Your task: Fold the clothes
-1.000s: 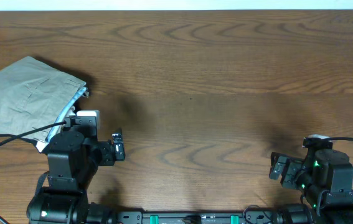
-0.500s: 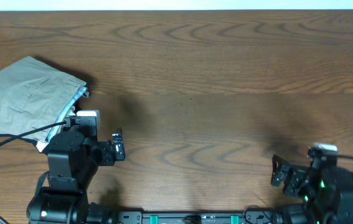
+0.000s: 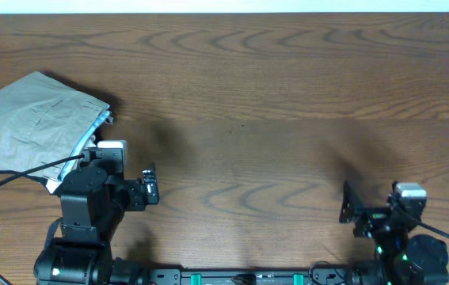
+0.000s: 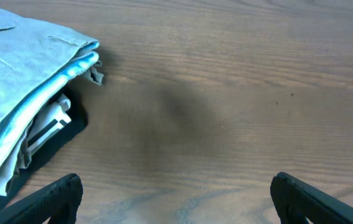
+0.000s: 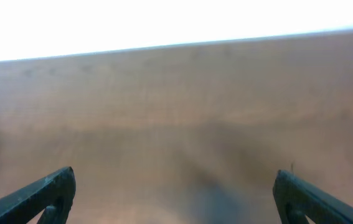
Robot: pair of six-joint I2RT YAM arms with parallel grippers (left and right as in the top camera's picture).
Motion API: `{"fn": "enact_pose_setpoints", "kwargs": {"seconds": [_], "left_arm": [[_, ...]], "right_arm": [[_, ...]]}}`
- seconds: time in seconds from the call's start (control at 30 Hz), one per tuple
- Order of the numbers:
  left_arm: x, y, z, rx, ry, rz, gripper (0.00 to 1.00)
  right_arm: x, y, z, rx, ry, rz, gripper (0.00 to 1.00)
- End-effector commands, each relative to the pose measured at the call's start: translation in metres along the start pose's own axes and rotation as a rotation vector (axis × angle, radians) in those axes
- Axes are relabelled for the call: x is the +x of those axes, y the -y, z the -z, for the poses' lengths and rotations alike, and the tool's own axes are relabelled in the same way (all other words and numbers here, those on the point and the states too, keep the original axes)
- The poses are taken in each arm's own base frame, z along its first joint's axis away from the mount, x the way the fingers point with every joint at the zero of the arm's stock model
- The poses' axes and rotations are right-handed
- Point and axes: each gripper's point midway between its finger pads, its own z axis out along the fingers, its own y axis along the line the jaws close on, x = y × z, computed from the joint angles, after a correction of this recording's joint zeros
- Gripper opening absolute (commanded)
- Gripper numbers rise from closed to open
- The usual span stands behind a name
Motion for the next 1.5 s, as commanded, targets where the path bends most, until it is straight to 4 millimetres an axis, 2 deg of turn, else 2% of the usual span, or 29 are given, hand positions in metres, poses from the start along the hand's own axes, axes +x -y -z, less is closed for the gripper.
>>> {"fn": "enact_pose_setpoints", "kwargs": {"seconds": [0.0,0.1,0.2,0.3,0.4,1.47], "left_arm": [[-0.001,-0.001,0.001,-0.005,0.003,0.014,0.98],[-0.001,-0.001,0.001,-0.005,0.003,0.014,0.98],[-0.001,-0.001,0.001,-0.005,0.003,0.014,0.98],[-0.001,-0.001,0.001,-0.005,0.003,0.014,0.98],[-0.001,-0.001,0.001,-0.005,0.003,0.014,0.98],[-0.001,-0.001,0.001,-0.005,0.003,0.014,0.98]], "right_arm": [[-0.002,0.0,-0.017,-0.011,0.07,0.121,0.99],[-0.011,-0.002,-0.031,-0.018,0.18,0.161,0.99],[-0.009,-0.001,-0.043,-0.019,0.253,0.19,0.99],[0.004,0.001,-0.054,-0.02,0.27,0.191,0.99],[0.027,0.004,-0.062,-0.016,0.205,0.186,0.99],[0.027,0.006,-0.062,-0.006,0.207,0.186,0.99]]}}
